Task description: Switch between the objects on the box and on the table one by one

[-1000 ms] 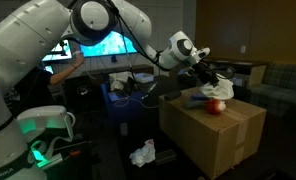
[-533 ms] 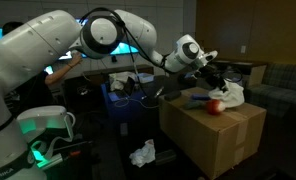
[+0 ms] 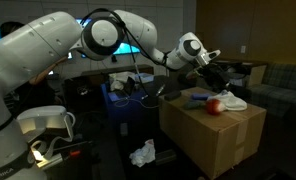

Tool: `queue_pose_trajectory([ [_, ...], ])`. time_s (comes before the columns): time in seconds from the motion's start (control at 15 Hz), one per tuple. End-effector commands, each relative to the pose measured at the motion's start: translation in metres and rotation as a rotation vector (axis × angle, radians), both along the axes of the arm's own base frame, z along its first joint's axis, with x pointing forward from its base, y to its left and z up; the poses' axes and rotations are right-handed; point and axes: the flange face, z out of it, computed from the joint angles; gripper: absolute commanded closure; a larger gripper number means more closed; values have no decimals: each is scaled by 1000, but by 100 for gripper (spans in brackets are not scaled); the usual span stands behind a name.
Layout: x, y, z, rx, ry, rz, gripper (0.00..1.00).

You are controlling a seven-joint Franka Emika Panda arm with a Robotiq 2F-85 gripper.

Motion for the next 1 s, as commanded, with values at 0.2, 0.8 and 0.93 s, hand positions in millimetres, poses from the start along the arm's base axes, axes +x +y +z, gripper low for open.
queue_pose_trajectory([
  [0.2,-15,-13,8,60,171,117,0],
  [0.8,-28,-49,-42,158,330,172,0],
  [0.93,-30,-58,-49,161,358,171,0],
])
